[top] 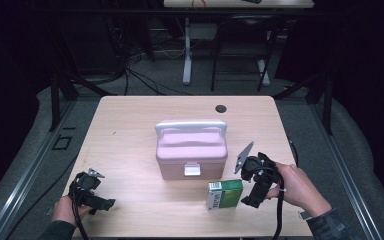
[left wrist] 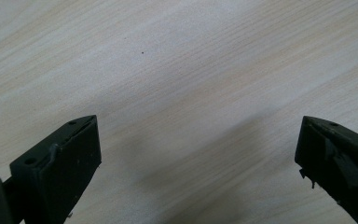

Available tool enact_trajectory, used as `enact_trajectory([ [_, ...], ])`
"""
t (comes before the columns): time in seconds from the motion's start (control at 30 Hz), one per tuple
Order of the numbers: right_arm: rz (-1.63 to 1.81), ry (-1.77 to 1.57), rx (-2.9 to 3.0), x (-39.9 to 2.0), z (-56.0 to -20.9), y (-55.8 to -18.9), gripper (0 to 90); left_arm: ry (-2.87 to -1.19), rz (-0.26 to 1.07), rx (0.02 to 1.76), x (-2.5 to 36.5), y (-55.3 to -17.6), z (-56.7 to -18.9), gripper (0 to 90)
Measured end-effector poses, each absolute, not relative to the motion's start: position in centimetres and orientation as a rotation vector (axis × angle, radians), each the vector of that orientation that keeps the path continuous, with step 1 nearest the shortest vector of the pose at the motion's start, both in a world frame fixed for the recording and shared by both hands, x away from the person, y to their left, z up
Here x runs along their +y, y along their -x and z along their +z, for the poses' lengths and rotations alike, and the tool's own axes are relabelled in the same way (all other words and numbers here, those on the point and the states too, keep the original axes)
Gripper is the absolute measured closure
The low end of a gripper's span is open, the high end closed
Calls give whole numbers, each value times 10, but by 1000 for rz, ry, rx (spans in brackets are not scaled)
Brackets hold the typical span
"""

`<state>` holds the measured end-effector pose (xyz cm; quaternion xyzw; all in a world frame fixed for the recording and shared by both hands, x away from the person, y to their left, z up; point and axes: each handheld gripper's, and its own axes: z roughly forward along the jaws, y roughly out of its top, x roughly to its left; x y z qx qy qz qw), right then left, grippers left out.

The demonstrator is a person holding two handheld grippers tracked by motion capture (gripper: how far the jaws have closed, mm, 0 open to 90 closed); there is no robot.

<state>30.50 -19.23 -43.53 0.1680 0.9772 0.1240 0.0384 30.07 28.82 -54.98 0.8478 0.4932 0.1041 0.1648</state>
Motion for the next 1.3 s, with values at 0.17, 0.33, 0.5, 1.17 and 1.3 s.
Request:
enact_trajectory([
  [0.17, 351, -447, 3016, -175, -434, -307, 0, -2421, 289, 1403, 288, -301, -550, 4],
  [0.33, 311, -393, 3029, -159, -433, -310, 7, -2429, 287, 1401, 288, -301, -551, 4],
  [0.5, 284, -329, 3036, -142, -430, -308, 108, -2433, 292, 1398, 287, -301, -551, 4],
  [1.17, 112, -211, 3101, -119, -440, -311, 595, -2455, 278, 1399, 286, -302, -553, 8],
  [1.3, 108, -211, 3094, -120, -438, -310, 622, -2455, 279, 1399, 286, -302, -553, 8],
])
